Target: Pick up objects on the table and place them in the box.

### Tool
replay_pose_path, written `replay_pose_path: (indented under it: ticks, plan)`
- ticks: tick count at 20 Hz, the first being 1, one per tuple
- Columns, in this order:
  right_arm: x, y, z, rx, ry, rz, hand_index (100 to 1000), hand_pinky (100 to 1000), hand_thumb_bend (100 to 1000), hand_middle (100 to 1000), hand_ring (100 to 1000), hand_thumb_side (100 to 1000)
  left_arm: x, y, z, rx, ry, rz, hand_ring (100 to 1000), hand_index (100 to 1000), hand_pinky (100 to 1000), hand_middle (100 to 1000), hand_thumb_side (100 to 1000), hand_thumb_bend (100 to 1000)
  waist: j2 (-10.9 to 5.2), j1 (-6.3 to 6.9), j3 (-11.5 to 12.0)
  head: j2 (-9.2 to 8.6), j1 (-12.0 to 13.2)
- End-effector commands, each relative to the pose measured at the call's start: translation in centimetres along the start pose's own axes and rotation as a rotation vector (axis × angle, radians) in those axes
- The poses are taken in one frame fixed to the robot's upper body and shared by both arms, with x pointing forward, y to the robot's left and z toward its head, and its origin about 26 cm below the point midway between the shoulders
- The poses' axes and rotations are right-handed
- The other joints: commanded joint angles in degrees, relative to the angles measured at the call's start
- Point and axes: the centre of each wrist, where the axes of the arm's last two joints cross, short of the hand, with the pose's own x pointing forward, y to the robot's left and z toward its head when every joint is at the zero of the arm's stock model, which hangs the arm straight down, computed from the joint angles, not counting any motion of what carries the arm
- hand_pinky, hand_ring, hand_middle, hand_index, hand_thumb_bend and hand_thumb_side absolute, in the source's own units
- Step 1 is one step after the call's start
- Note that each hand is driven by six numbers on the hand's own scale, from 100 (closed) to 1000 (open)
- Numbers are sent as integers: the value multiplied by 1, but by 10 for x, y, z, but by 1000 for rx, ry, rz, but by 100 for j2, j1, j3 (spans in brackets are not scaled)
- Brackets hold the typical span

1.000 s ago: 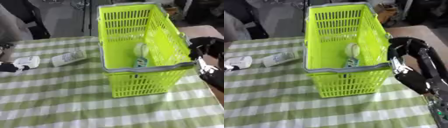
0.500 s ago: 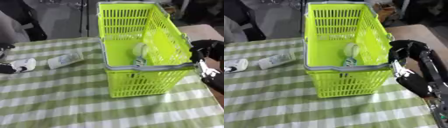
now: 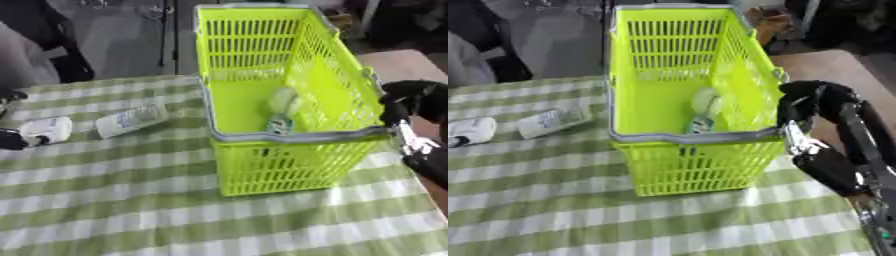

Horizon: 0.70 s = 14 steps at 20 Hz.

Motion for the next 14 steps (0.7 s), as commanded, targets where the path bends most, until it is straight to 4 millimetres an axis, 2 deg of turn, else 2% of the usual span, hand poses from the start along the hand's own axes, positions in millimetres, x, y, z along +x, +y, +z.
replay_pose_path:
  ticks: [1,3,5,7,10,14]
  plan:
    - [19,-19,-16,8,-116,84,779,576,195,633,575,576,-9,10,0,7,6,-39,869,899,874,799,428,783,-241,-66,40,55,-20]
    - [31,-28,-28,-9,-204,128,778,578,195,637,579,578,-9,8,0,-3,4,-46,869,899,874,799,430,780,-275,-87,36,69,-17]
    - [52,-44,-54,-72,-347,180,780,599,189,666,611,595,-10,6,1,-16,2,-52,871,901,875,799,443,779,-315,-108,1,67,2]
    - [63,-56,-66,-126,-423,239,780,605,189,672,619,597,-10,5,1,-24,-1,-56,871,901,876,800,446,779,-332,-116,-28,61,14]
    - [64,-61,-67,-162,-426,294,780,602,192,666,614,594,-10,6,1,-27,-5,-56,873,901,877,801,454,777,-325,-112,-49,44,31]
    - [54,-72,-59,-212,-349,361,779,602,196,662,614,594,-15,8,3,-41,-11,-55,877,906,878,819,462,784,-254,-93,-65,-3,85]
